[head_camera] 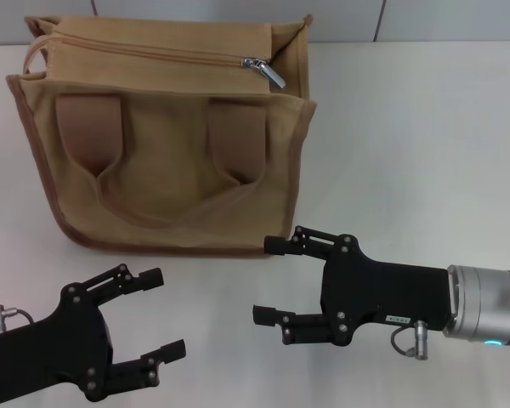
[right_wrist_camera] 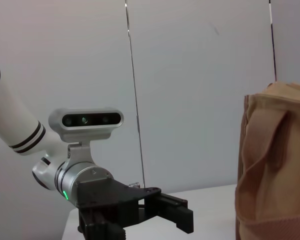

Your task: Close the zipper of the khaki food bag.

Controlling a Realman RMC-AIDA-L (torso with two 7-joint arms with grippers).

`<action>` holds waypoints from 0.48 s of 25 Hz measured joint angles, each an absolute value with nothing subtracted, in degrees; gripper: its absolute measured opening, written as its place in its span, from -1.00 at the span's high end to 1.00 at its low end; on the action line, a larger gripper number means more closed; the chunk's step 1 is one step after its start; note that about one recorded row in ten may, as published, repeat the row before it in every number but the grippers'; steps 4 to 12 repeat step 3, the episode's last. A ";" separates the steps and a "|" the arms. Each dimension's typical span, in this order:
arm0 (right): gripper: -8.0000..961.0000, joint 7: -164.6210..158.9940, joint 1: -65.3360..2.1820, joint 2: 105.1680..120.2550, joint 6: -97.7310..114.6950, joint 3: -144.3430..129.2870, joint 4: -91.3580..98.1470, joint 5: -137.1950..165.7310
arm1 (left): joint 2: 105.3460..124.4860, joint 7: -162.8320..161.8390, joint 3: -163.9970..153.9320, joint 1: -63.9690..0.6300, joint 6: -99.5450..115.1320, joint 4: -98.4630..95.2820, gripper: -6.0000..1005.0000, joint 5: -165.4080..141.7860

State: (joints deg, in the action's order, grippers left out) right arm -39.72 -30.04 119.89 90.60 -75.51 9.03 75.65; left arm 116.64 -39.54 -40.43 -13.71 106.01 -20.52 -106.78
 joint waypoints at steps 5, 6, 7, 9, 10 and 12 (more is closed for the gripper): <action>-0.72 -39.72 -30.07 119.89 90.18 -75.73 9.08 75.62 | 116.93 -39.40 -40.43 -13.70 105.56 -20.49 -0.65 -106.77; -0.72 -39.72 -30.07 119.89 90.18 -75.73 9.08 75.62 | 116.93 -39.40 -40.43 -13.70 105.56 -20.49 -0.65 -106.77; -0.72 -39.72 -30.07 119.89 90.18 -75.73 9.08 75.62 | 116.93 -39.40 -40.43 -13.70 105.56 -20.49 -0.65 -106.77; -0.72 -39.72 -30.07 119.89 90.18 -75.73 9.08 75.62 | 116.93 -39.40 -40.43 -13.70 105.56 -20.49 -0.65 -106.77; -0.72 -39.72 -30.07 119.89 90.18 -75.73 9.08 75.62 | 116.93 -39.40 -40.43 -13.70 105.56 -20.49 -0.65 -106.77; -0.72 -39.72 -30.07 119.89 90.18 -75.73 9.08 75.62 | 116.93 -39.40 -40.43 -13.70 105.56 -20.49 -0.65 -106.77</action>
